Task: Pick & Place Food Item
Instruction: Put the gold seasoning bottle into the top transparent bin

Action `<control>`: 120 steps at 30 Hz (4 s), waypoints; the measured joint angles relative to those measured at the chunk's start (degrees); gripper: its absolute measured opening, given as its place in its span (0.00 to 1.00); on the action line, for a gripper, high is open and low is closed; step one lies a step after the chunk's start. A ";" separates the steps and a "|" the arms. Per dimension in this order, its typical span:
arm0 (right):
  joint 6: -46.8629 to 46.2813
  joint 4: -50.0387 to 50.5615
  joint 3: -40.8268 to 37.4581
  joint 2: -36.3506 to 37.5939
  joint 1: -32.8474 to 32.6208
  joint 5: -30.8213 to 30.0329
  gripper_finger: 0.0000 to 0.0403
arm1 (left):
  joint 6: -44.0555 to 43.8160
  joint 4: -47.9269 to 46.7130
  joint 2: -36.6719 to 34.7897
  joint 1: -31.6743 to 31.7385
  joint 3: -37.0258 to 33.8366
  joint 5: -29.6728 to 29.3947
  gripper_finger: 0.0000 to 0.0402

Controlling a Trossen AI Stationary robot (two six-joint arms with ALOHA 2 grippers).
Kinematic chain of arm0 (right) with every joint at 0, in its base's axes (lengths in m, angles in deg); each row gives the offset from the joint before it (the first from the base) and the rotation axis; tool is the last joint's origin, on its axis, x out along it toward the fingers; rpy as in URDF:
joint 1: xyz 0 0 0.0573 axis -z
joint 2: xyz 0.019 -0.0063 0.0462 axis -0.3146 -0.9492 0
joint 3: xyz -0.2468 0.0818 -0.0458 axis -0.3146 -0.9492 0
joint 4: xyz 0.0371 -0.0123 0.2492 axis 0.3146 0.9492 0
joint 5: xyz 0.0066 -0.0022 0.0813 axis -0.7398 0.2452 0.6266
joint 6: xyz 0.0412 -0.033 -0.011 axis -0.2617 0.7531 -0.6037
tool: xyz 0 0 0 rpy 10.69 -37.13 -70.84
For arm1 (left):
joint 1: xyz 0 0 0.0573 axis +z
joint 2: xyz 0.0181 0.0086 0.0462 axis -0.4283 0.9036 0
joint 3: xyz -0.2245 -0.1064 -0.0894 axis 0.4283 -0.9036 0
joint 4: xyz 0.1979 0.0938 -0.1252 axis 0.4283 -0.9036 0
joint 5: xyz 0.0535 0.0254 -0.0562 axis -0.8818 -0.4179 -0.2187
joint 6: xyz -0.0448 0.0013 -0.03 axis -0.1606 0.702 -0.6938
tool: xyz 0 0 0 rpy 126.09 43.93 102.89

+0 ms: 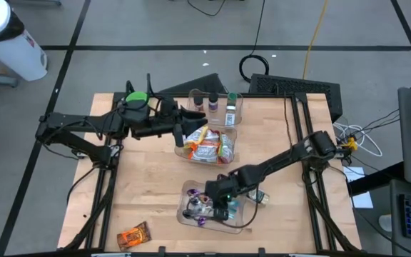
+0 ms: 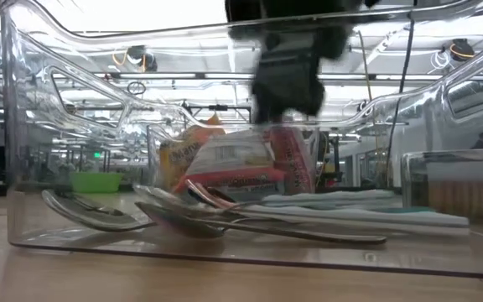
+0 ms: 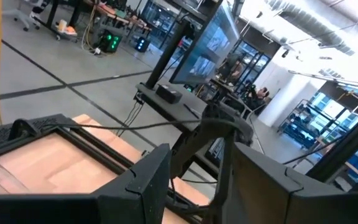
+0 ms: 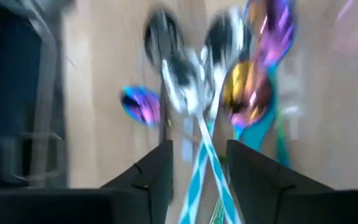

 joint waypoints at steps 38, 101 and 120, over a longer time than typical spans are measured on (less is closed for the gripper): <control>18.29 -15.52 0.11 39.19 15.07 -0.31 0.34 | 21.96 3.43 -10.17 2.23 0.05 1.81 0.45; -3.01 -104.72 -46.40 42.09 26.66 -1.71 0.32 | 22.72 -3.16 -6.56 2.87 0.02 -2.36 0.45; 8.44 -47.59 -22.07 52.15 32.68 13.58 0.32 | 24.71 -3.35 -6.56 5.29 0.02 -2.40 0.45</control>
